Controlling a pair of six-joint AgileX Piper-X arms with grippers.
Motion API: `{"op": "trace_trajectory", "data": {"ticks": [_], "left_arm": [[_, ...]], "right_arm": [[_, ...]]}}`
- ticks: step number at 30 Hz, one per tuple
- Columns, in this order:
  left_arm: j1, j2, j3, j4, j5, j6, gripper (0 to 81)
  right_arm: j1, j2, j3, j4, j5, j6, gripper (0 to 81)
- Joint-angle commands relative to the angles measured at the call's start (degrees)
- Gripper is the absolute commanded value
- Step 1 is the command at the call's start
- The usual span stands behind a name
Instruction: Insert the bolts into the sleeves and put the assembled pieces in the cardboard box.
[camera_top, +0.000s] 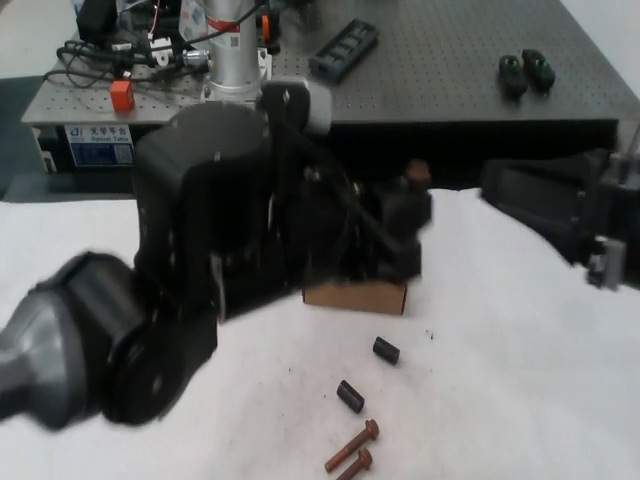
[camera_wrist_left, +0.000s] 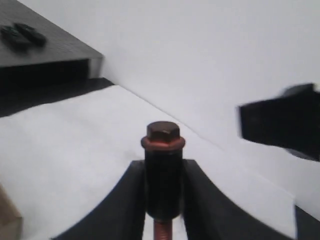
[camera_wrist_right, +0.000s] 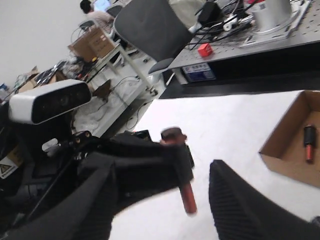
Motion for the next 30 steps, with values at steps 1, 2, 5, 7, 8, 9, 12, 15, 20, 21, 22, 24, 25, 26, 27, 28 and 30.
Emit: {"op": "trace_trajectory", "data": {"ticks": [1,2,5,7,8,9,12,15,20,21,22,24,25,26,27,28,30], "left_arm": [[-1.3,-3.2,3.5,-4.6,-0.7,-0.6,0.6],[0.0,-0.7,0.6,-1.8,-2.0,-0.7,0.6],[2.6,7.2,-9.1,9.0,-5.8,-0.7,0.6],[3.7,12.6,-15.9,15.3,-6.4,0.4,0.6],[3.9,15.5,-19.6,18.7,-6.8,1.6,0.6],[4.0,18.4,-23.3,21.5,-7.2,2.6,0.6],[4.0,26.3,-33.3,29.5,-8.4,6.3,0.6],[4.0,33.9,-42.8,37.3,-7.8,6.7,0.6],[4.0,42.6,-56.0,50.0,-7.8,7.5,0.6],[4.0,43.5,-57.6,51.8,-7.8,8.2,0.6],[4.0,44.1,-58.4,52.8,-7.8,8.4,0.6],[4.0,44.8,-59.2,53.7,-7.8,8.4,0.6],[4.0,44.9,-59.2,53.7,-7.8,8.4,0.6],[4.0,45.1,-59.2,53.7,-7.8,8.4,0.6],[4.0,45.3,-59.2,53.7,-7.8,8.4,0.6],[4.0,45.5,-59.2,53.9,-7.7,8.4,0.6],[4.0,46.0,-59.2,54.4,-5.8,8.4,0.6]], "right_arm": [[-2.0,-2.1,-0.2,5.3,0.1,-2.5,41.0],[-2.7,-2.8,-0.2,7.7,0.9,-3.4,41.0],[-4.4,-4.2,-0.2,15.9,4.4,-7.1,40.7],[-4.7,-4.9,-0.2,20.8,6.7,-8.8,40.7],[-4.7,-4.9,-0.2,22.6,7.4,-9.5,40.7],[-4.7,-4.9,-0.3,24.1,8.0,-9.7,40.7],[-4.7,-4.9,-0.3,26.8,8.1,-9.7,40.7],[-4.7,-4.9,-0.3,28.1,9.2,-9.7,40.7],[-4.7,-4.9,-0.3,28.5,9.6,-9.7,40.7],[-4.7,-4.9,-0.3,28.7,9.6,-9.7,40.7],[-4.7,-4.9,-0.3,29.0,9.6,-9.7,40.7],[-4.7,-4.7,-0.3,29.9,10.0,-10.6,40.7],[-4.7,-4.6,-0.3,30.4,10.4,-10.8,40.7],[-4.7,-4.4,-0.3,30.7,10.4,-10.8,40.7],[-4.7,-4.3,-0.3,31.0,10.4,-10.8,40.7],[-4.7,-4.1,-0.3,31.0,10.4,-10.9,40.7],[-4.7,-3.4,-0.3,31.0,10.4,-11.4,40.7]]}}
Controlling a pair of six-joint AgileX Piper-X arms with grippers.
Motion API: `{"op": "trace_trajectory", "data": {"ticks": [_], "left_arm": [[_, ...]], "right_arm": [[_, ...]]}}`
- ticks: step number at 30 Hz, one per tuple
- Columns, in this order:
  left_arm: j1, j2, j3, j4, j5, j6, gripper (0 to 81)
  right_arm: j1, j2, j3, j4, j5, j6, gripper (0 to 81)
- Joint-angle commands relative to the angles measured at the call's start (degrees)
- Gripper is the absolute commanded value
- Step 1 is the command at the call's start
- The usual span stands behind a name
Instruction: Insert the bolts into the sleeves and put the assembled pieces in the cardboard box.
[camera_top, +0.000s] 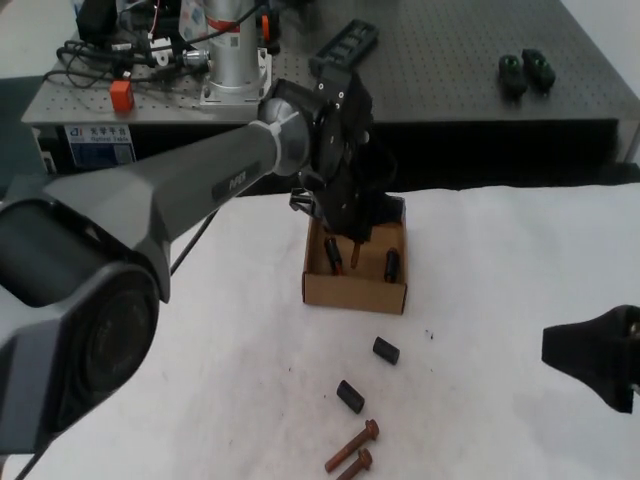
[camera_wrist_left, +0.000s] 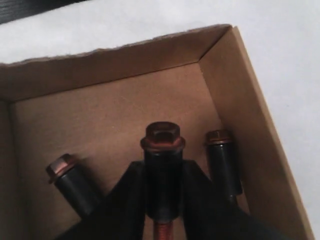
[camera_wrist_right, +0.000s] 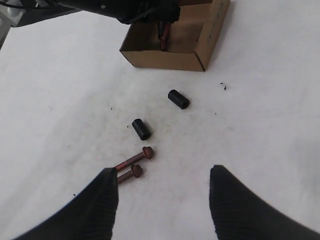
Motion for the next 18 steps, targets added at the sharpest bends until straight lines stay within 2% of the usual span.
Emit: {"op": "trace_trajectory", "data": {"ticks": [1,4,9,10,14,18], "left_arm": [[-0.1,0.0,-0.9,0.4,1.6,0.4,0.5],[-0.1,0.0,-0.8,0.5,2.8,0.4,4.4],[-0.1,-0.4,-0.9,0.5,2.8,0.8,26.8],[-0.1,-0.5,-0.9,0.5,2.8,0.9,29.3],[-0.1,-3.5,-0.9,1.1,2.7,2.3,30.2],[1.6,-9.8,-0.7,5.5,-0.4,6.9,29.4]], "right_arm": [[-0.3,1.1,-0.3,0.1,0.0,-1.4,40.7],[-0.3,3.5,-0.3,0.4,0.0,-3.4,40.7],[-0.3,9.7,-0.6,0.6,0.0,-7.9,40.7],[-0.3,11.4,-0.9,0.6,0.0,-9.7,40.7],[0.6,19.9,-4.4,0.6,1.0,-16.9,40.7],[4.8,32.0,-10.6,0.7,5.3,-22.7,40.7]]}}
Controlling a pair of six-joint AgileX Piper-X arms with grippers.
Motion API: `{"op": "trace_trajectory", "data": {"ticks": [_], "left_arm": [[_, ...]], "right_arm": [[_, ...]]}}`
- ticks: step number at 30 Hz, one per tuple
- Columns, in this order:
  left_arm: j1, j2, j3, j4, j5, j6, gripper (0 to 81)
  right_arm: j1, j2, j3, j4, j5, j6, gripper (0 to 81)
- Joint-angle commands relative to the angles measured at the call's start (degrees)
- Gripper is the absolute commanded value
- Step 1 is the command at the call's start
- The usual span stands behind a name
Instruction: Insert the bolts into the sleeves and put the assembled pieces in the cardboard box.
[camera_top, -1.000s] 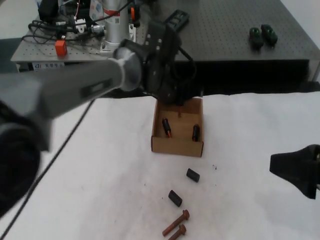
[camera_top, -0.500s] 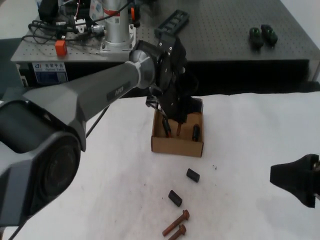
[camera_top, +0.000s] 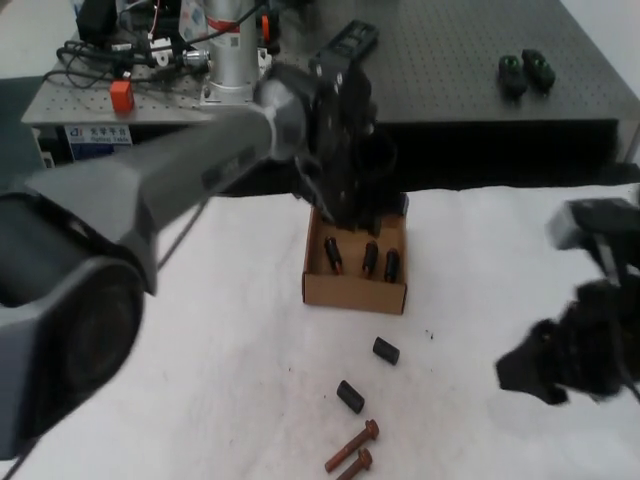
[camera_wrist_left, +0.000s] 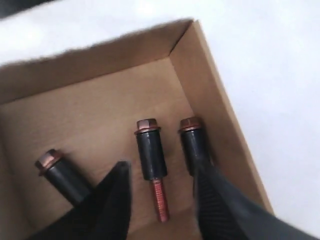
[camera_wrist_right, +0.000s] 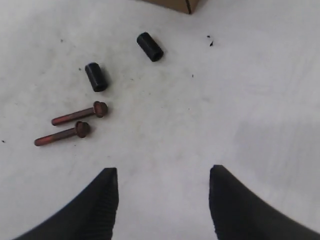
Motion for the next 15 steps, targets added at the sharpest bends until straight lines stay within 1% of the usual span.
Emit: {"op": "trace_trajectory", "data": {"ticks": [1,5,8,10,13,15], "left_arm": [[0.3,-1.3,-0.7,0.1,-1.4,1.2,29.4],[3.1,-5.9,-0.5,6.7,-1.7,2.7,29.4],[4.6,-9.7,3.5,8.0,-0.5,3.5,29.4],[5.3,-13.5,9.0,6.5,-0.3,3.5,29.4],[5.9,-20.6,19.1,2.0,-0.1,3.1,29.4],[5.9,-25.3,25.0,-1.3,-0.2,3.0,29.4]], "right_arm": [[3.4,8.3,-5.4,0.0,3.6,-6.6,40.7],[8.7,22.7,-15.4,0.9,6.3,-9.2,40.7],[12.1,32.4,-24.1,2.8,9.0,-11.5,40.7],[13.7,38.4,-29.0,4.6,11.0,-12.5,40.7],[15.4,45.2,-35.7,7.2,12.0,-14.0,40.7],[16.3,48.9,-39.4,9.1,14.6,-15.2,40.7]]}}
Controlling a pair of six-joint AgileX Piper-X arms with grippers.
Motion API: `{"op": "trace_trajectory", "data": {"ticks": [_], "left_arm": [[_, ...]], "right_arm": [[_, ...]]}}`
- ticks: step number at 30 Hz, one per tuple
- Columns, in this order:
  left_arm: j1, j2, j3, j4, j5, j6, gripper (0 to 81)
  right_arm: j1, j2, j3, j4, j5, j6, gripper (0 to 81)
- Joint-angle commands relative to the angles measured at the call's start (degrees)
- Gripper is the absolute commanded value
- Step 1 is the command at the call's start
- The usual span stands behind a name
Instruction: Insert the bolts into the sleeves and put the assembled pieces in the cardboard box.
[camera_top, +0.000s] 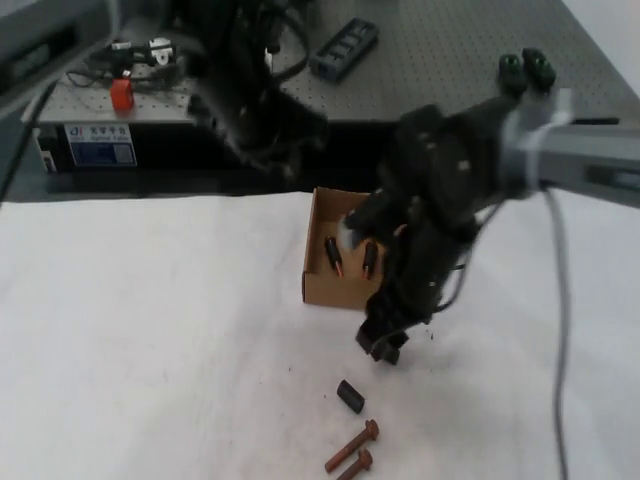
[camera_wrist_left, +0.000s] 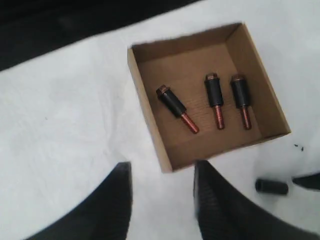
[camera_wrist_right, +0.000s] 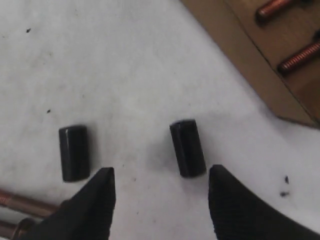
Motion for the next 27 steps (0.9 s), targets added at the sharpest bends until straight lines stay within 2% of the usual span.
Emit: {"op": "trace_trajectory", "data": {"ticks": [1,3,8,11,14,27], "left_arm": [[0.3,-11.7,13.8,-7.3,0.1,0.5,29.4],[0.3,-15.9,18.6,-9.8,0.1,0.7,29.4],[0.3,-24.5,27.3,-12.3,0.0,0.7,29.4],[0.3,-27.8,29.7,-12.3,0.0,0.7,29.4],[0.3,-29.4,31.1,-12.3,0.0,0.7,29.4],[0.3,-29.6,31.2,-9.7,0.0,1.1,29.4]], "right_arm": [[1.6,6.1,-7.1,4.5,4.5,-2.8,40.7],[1.8,8.3,-9.0,6.3,7.6,-4.2,40.7],[1.6,9.3,-9.2,6.4,8.3,-4.6,39.9],[1.4,9.3,-9.2,6.5,8.3,-5.3,34.2],[1.4,9.3,-9.2,5.9,8.3,-5.9,31.9],[1.1,11.5,-9.1,6.0,8.3,-5.9,31.8]]}}
